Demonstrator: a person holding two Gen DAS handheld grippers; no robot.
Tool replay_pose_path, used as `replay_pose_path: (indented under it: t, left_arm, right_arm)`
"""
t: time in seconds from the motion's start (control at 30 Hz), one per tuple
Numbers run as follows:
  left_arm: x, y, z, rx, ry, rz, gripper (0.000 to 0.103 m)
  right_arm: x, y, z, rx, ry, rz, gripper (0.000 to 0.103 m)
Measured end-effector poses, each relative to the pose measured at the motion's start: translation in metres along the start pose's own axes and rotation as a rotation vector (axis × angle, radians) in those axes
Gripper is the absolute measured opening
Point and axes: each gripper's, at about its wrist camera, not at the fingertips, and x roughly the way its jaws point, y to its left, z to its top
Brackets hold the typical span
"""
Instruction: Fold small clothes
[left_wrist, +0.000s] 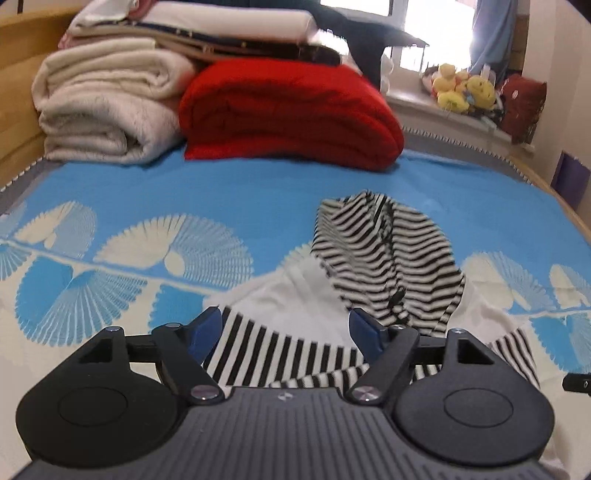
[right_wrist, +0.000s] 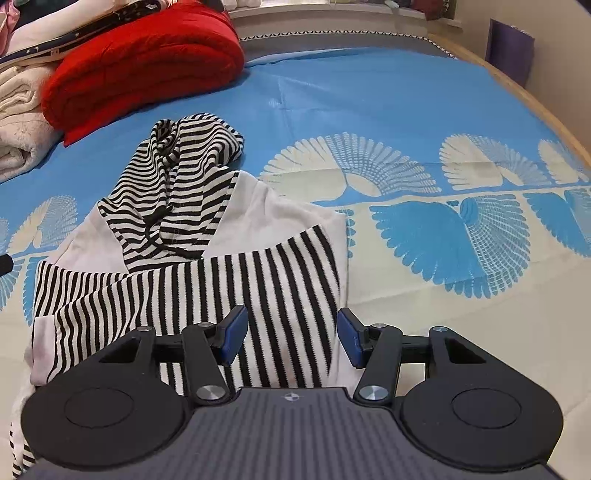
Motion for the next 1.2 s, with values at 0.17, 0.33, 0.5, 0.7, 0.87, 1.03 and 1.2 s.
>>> replay_pose_path:
  t: [0.17, 0.33, 0.5, 0.7, 0.87, 1.03, 1.2]
  left_arm:
    - [-0.002, -0.014, 0.002, 0.033, -0.041, -0.006, 0.08]
    - [-0.001, -0.016, 0.006, 0.028, -0.048, 0.007, 0.075]
    - [-0.008, -0.014, 0.013, 0.052, -0.081, 0.037, 0.071]
    - [0.001, -0.017, 0.04, 0.087, -0.027, 0.0, 0.033]
    - [0.059, -0.029, 0.093, 0.08, -0.001, -0.044, 0.011]
    - [0.149, -0.042, 0.141, 0.063, 0.072, -0.081, 0.011]
    - [0.242, -0.058, 0.161, 0.12, 0.115, -0.07, 0.011]
  right_arm:
    - [-0.007, -0.01, -0.001, 0.0, -0.016, -0.003, 0.055]
    - [-0.012, -0.017, 0.001, -0.061, -0.036, -0.023, 0.055]
    - [-0.015, -0.019, 0.003, -0.189, -0.06, -0.072, 0.055]
    - [-0.019, -0.025, 0.011, -0.176, -0.066, -0.053, 0.055]
    - [-0.018, -0.026, 0.013, -0.163, -0.056, -0.032, 0.055]
    - [-0.009, -0.028, 0.016, -0.154, -0.038, -0.039, 0.055]
    - [0.004, -0.028, 0.018, -0.149, -0.017, -0.048, 0.055]
